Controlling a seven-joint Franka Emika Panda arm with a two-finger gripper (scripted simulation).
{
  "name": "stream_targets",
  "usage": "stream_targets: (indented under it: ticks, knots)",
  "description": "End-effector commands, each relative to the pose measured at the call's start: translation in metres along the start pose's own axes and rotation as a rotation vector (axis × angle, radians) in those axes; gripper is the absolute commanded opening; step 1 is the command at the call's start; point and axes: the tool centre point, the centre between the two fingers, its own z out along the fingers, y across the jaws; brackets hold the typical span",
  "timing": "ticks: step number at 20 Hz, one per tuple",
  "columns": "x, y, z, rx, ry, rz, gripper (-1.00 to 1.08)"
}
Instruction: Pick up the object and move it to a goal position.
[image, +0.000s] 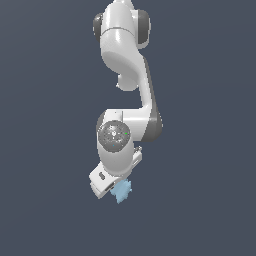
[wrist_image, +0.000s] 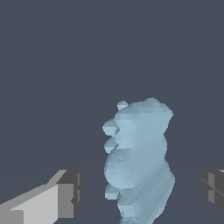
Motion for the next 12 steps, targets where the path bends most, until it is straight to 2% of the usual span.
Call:
stream_targets:
  ticks: [1, 12]
  knots:
    - [0.001, 0.003, 0.003, 0.001, 0.002, -0.020, 1.00]
    - [0.001, 0.005, 0.017, 0.002, 0.002, -0.030, 1.00]
